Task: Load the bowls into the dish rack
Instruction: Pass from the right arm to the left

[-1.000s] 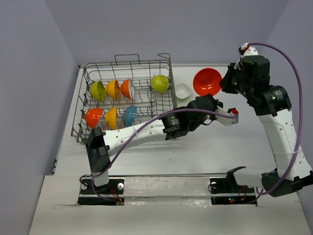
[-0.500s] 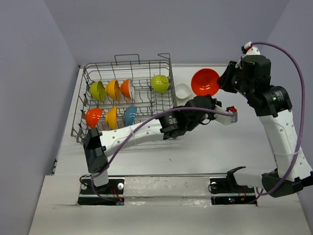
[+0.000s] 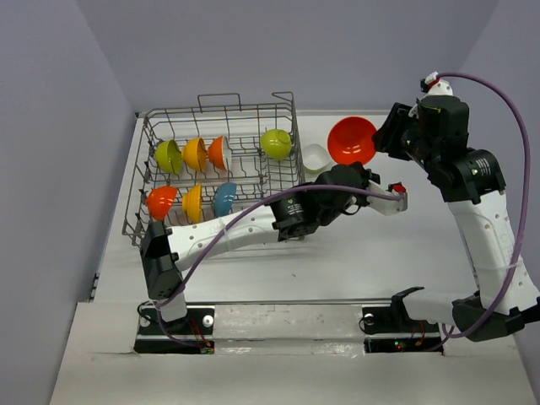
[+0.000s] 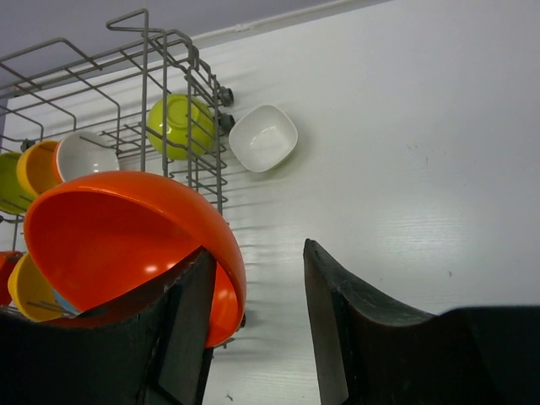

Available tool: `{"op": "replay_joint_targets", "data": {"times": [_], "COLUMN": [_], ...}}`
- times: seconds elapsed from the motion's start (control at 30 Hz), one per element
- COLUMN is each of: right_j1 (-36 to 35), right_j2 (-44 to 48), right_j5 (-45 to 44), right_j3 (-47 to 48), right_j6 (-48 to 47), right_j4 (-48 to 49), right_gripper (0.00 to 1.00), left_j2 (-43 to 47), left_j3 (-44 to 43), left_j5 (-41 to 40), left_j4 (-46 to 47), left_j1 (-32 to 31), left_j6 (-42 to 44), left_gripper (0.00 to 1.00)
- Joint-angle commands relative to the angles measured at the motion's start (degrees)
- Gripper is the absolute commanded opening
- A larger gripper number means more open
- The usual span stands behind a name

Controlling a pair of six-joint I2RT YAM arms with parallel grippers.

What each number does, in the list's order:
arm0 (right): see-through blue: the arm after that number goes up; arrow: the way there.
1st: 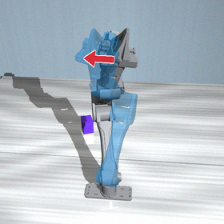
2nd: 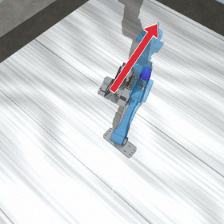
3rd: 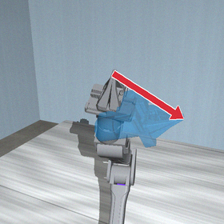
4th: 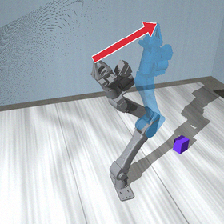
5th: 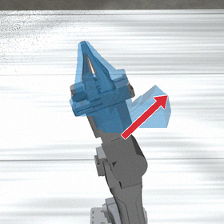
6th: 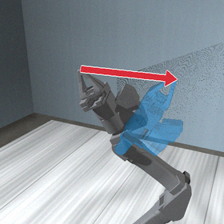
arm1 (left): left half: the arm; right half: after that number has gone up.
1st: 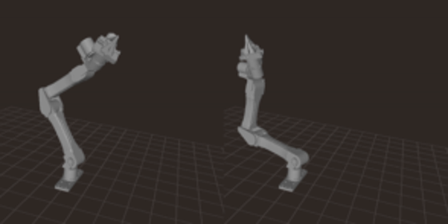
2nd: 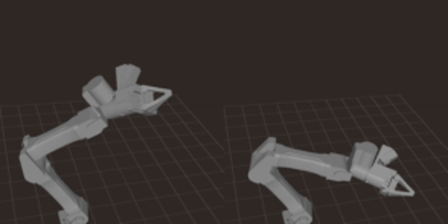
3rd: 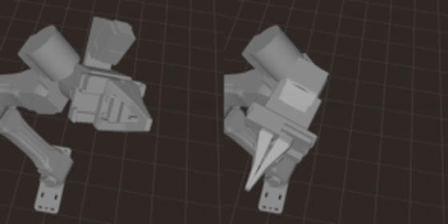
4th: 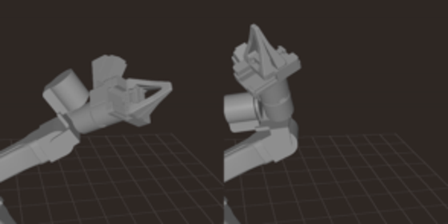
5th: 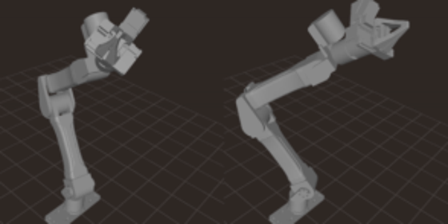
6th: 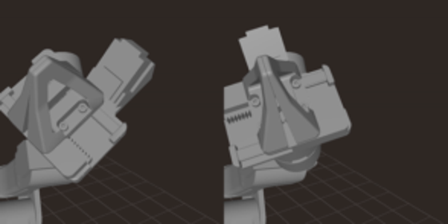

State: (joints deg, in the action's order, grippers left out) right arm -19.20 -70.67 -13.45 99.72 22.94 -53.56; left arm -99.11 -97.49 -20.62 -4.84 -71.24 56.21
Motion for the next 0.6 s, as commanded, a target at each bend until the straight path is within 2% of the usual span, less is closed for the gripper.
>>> {"op": "replay_joint_targets", "data": {"times": [0.0, 0.1, 0.27, 0.57], "right_j1": [0.48, 0.48, 0.48, 0.48], "right_j2": [1.68, 2.64, 2.73, 4.05], "right_j5": [-6.14, -6.67, -6.24, 0.35], "right_j3": [2.85, 3.46, 5.74, 5.83], "right_j6": [0.70, 0.88, 0.88, 1.14], "right_j4": [4.78, 5.66, 5.75, 8.47], "right_gripper": [0.52, 0.55, 0.55, 0.58], "left_j2": [5.68, 5.86, 6.38, 7.09], "left_j3": [0.90, 1.60, 2.92, 5.47], "left_j5": [-1.17, -0.82, 0.14, 2.34], "left_j4": [2.64, 2.82, 3.08, 4.31], "left_j1": [-0.39, -0.21, 0.40, 2.07], "left_j6": [-0.39, -0.66, -1.36, -2.33], "left_gripper": [0.00, 0.00, 0.00, 0.00]}}
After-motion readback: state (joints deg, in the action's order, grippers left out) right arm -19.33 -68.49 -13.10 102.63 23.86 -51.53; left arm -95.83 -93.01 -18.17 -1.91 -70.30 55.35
